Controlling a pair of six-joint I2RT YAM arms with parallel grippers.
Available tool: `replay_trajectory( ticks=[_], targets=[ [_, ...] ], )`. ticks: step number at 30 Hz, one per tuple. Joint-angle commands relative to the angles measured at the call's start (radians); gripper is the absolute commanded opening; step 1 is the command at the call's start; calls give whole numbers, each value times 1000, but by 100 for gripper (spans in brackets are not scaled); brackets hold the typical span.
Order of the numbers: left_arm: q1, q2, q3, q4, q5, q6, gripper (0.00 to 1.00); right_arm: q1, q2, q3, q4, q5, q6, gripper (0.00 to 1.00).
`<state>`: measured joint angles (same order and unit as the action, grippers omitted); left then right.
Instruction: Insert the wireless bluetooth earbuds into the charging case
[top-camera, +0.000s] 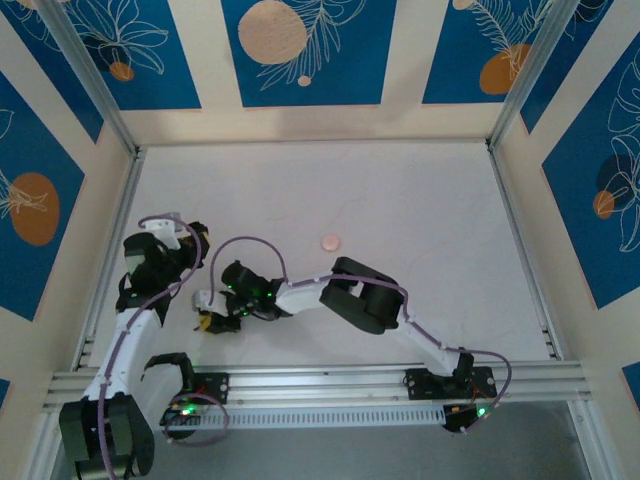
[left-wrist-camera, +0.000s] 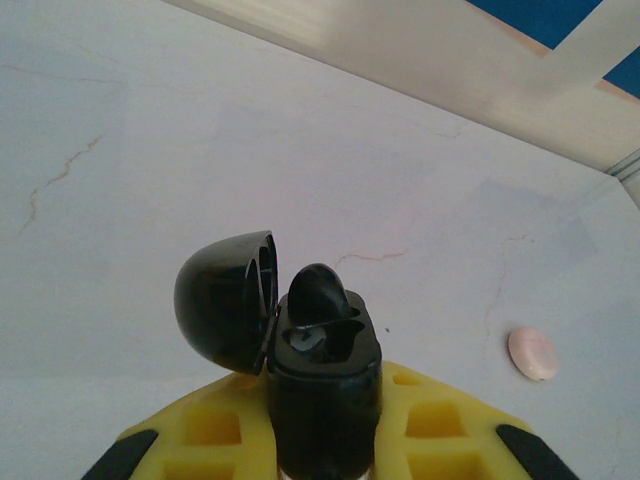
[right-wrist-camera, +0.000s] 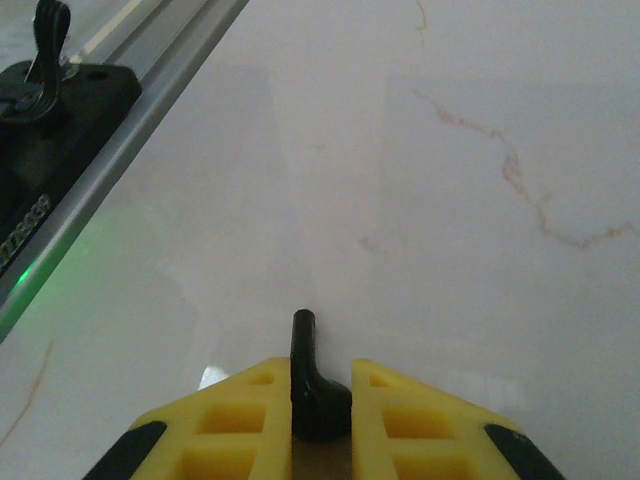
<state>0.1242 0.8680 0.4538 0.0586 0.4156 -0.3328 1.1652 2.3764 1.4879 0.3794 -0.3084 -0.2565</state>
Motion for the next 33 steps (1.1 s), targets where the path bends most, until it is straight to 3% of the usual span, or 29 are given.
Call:
replay_trajectory(
  ticks=[1,12,22,25,28,33],
  targets=[
    [14,0,38,-16,22,24,17,-10,-65,-109,-68,64,-27,15],
    [12,22,45,-10,39,26,17,-92,-293,-476,-131,251,-61,16],
    [2,62,43,12,80,11,16,-162,-451,-696,-200,391,-3,17],
    [-2,61,40,18,85,6,16,-163,-496,-743,-216,411,29,24],
    [-5,57,35,17,87,5,16,-161,-549,-755,-256,412,60,37],
    [-9,49,21,21,79,6,16,-156,-718,-707,-395,337,159,46]
  ],
)
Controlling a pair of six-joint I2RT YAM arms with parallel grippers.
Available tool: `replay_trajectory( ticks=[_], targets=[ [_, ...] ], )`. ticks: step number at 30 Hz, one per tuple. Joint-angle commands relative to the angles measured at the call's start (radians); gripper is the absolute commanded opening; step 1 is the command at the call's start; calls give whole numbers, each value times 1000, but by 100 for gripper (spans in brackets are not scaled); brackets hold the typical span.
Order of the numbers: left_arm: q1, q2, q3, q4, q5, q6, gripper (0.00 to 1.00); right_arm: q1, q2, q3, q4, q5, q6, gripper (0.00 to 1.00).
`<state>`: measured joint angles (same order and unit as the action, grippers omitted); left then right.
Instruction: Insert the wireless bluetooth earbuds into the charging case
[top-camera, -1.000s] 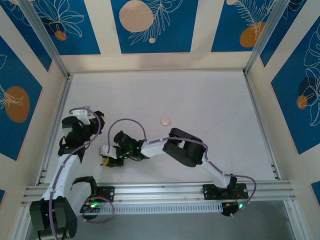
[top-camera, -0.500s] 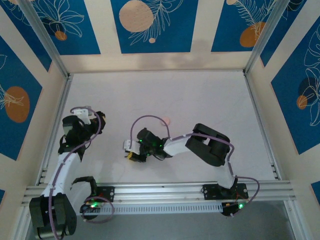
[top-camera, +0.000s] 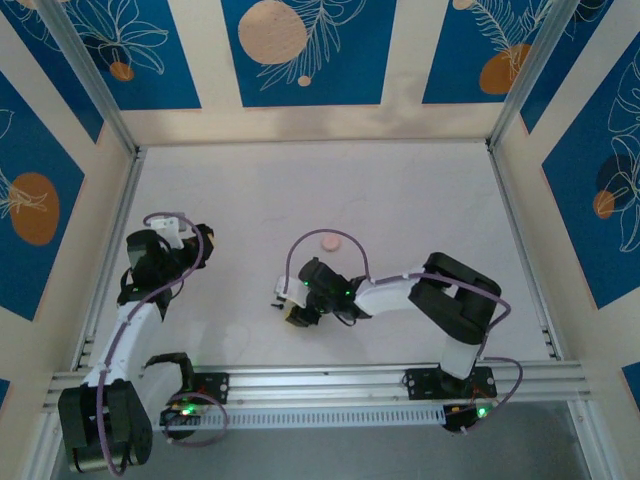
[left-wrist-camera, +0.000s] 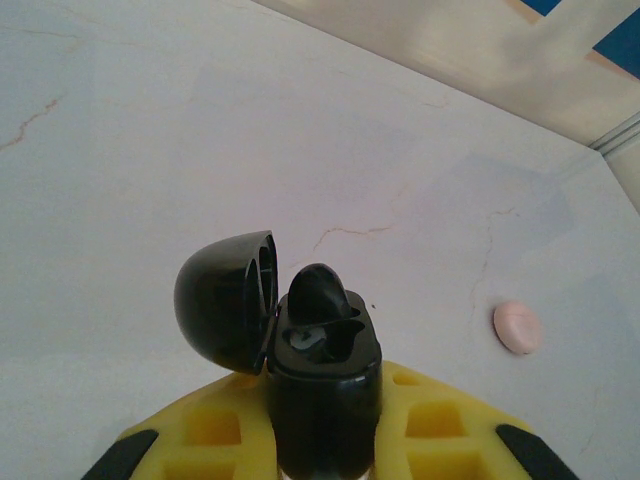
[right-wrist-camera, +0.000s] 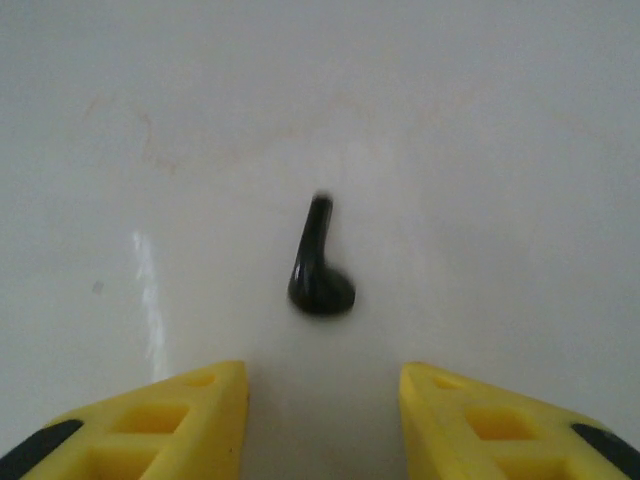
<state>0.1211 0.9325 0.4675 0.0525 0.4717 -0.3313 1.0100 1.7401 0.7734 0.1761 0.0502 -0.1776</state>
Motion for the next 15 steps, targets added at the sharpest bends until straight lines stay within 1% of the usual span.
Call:
replay_trajectory(
  ticks=[1,4,7,9,12,15],
  targets=[
    [-7,-18,5,30,19,5,16,-1,-118,20,-223,-41,111,46],
    [-8,-31,-3,39,3,2,16,-5,-199,101,-342,-48,270,47],
    [-7,-46,-13,44,-10,-3,16,-27,-199,231,-508,-51,501,47],
    [-8,-62,-25,47,-17,-10,16,-42,-149,349,-672,-65,634,46],
    [-9,-87,-46,56,-28,-18,17,-47,-45,524,-870,-72,742,45],
    [-9,-106,-52,49,-30,-17,17,-51,45,633,-938,-109,780,44]
  ],
)
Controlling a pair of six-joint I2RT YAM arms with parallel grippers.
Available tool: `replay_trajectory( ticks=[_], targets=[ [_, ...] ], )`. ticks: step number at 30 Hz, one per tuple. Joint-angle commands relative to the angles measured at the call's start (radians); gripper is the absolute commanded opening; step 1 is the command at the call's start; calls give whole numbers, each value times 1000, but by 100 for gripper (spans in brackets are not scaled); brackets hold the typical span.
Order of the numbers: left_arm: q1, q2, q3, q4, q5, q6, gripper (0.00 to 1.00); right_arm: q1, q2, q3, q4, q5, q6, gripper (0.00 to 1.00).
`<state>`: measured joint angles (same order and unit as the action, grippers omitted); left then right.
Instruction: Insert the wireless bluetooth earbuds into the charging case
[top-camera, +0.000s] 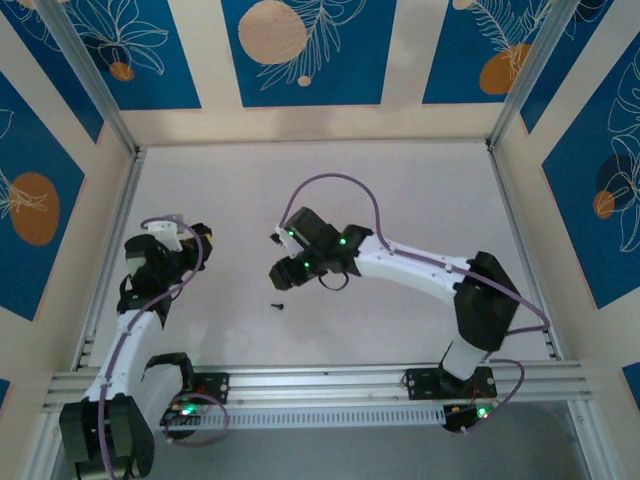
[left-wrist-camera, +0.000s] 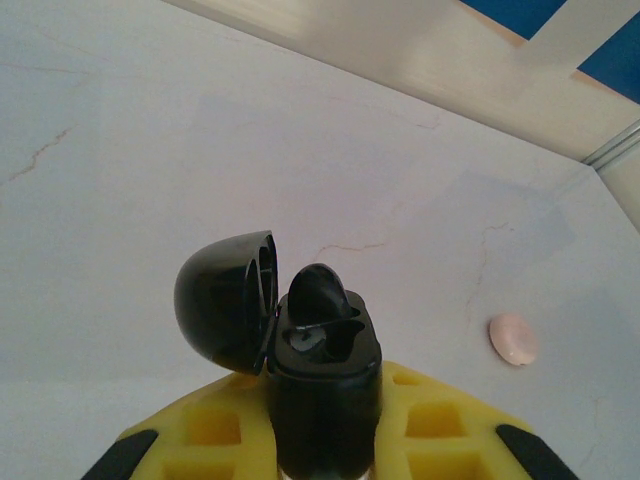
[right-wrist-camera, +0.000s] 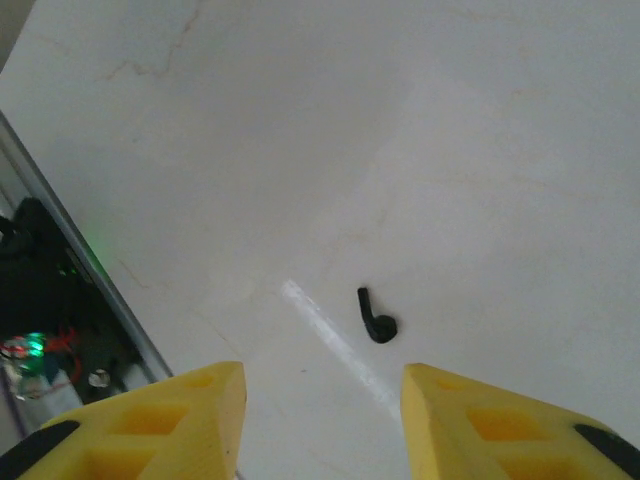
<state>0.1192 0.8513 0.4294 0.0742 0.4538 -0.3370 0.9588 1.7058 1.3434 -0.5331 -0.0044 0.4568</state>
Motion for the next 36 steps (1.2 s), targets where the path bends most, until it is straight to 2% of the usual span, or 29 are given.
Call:
replay_trajectory(
  ticks=[1,8,20,31,36],
  targets=[
    [-8,-29,-14,26,-12,-13,17,-1,105,83,-227,-64,151,44],
    [-7,-41,-13,26,-20,-24,17,-22,275,212,-252,-151,142,41],
    [-7,-52,-29,55,-8,-39,17,13,492,397,-287,-187,73,35],
    [-7,-51,-30,58,-15,-32,18,31,566,434,-318,-203,36,35],
    [-6,-58,-34,57,-14,-31,18,55,563,431,-349,-220,-10,30]
  ],
)
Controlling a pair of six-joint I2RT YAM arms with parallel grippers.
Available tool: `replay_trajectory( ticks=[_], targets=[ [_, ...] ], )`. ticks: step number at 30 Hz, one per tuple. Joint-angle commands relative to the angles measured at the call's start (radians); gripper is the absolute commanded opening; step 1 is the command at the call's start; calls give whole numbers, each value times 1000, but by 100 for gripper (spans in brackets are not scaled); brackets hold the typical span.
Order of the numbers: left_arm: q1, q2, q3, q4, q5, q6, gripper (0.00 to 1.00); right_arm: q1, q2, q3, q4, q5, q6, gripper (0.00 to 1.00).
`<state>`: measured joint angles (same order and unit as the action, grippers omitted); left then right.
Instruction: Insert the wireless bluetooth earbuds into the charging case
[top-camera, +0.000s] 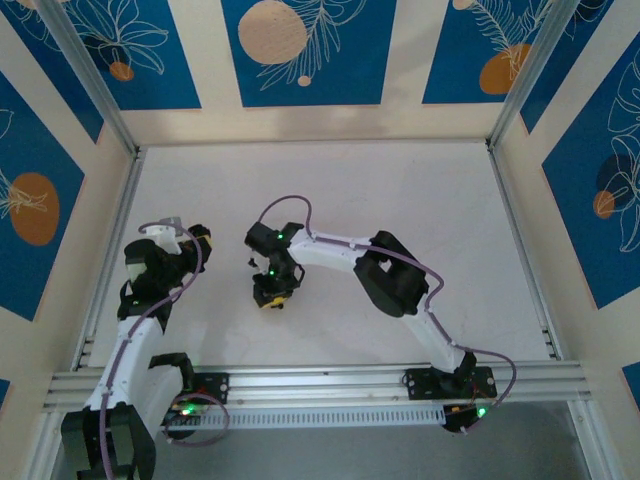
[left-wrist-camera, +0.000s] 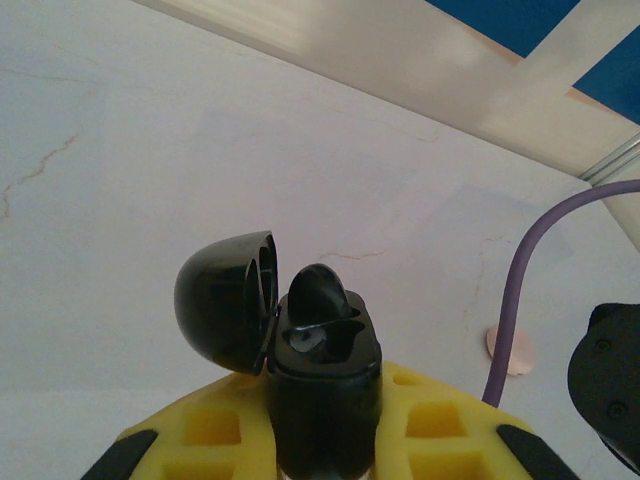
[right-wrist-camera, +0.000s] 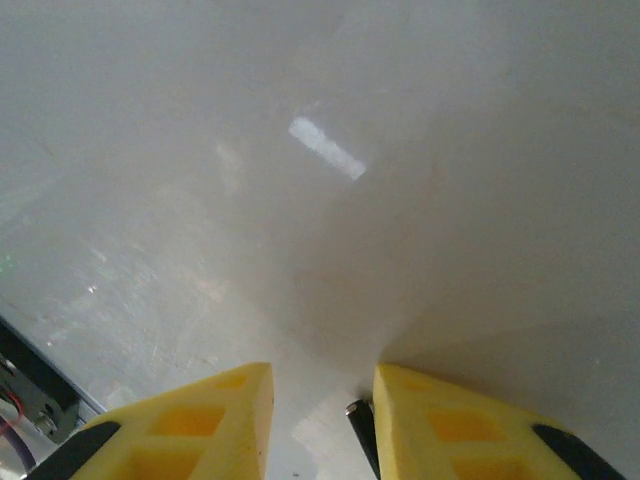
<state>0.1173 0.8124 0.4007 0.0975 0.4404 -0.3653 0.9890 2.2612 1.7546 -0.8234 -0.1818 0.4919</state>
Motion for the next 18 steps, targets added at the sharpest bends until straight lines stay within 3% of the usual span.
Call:
replay_trajectory(
  ticks=[1,13,18],
  targets=[
    [-5,-20,-6,33,-2,-2,18,30,6,21,-69,-40,-54,30],
    [-5,-39,-10,12,-3,11,18,59,-51,-4,-139,-30,-128,24],
    [-5,-55,-8,-6,-5,18,18,56,-142,-27,-135,-3,-61,31]
  ],
)
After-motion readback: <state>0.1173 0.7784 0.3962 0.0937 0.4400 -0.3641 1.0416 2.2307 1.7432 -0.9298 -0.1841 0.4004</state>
